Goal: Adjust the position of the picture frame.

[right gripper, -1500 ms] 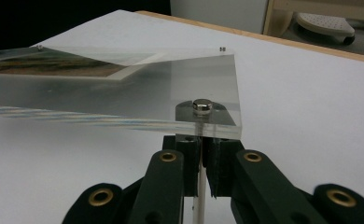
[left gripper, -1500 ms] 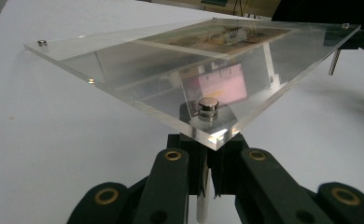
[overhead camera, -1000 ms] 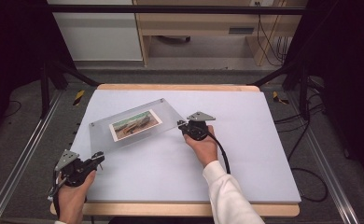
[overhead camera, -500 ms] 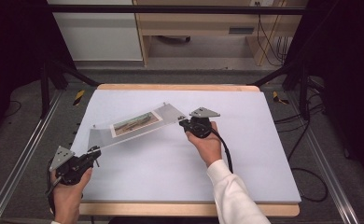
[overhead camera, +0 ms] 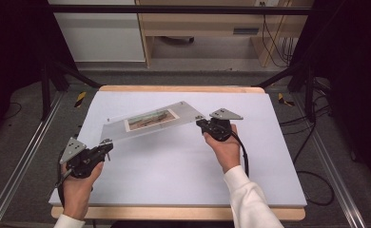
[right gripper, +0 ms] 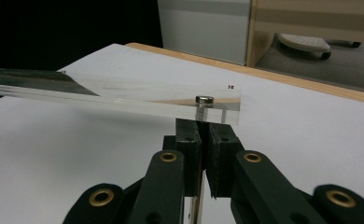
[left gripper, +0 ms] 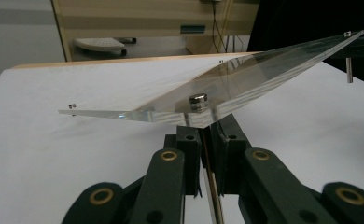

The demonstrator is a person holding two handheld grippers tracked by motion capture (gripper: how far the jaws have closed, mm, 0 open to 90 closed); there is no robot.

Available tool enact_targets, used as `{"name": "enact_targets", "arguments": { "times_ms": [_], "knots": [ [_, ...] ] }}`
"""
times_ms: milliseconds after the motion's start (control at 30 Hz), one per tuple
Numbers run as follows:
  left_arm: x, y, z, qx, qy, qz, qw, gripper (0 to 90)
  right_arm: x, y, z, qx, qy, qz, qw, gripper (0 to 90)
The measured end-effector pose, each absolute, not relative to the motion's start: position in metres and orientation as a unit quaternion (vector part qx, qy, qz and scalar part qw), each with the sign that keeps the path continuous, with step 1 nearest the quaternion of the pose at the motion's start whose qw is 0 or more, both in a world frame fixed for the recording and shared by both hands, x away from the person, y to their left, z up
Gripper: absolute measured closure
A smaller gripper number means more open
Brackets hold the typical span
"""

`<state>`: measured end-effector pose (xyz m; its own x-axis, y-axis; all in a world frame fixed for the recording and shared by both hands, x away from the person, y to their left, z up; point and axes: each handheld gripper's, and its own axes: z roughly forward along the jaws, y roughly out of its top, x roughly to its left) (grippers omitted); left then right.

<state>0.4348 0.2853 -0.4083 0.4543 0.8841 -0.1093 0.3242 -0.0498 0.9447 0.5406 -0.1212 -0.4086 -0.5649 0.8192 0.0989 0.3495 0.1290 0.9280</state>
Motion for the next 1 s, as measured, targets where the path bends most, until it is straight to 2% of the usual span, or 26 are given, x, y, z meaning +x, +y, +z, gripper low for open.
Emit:
{"name": "enact_targets", "arguments": {
  "times_ms": [433,1000],
  "knots": [
    [0.459,0.247,-0.404,0.696,0.410,0.248,0.536,81.1,0.518,-0.170,-0.404,0.438,0.691,0.515,0.256,84.8],
    [0.485,0.207,-0.393,0.730,0.352,0.239,0.535,80.6,0.488,-0.214,-0.407,0.483,0.653,0.508,0.285,84.3]
  ]
}}
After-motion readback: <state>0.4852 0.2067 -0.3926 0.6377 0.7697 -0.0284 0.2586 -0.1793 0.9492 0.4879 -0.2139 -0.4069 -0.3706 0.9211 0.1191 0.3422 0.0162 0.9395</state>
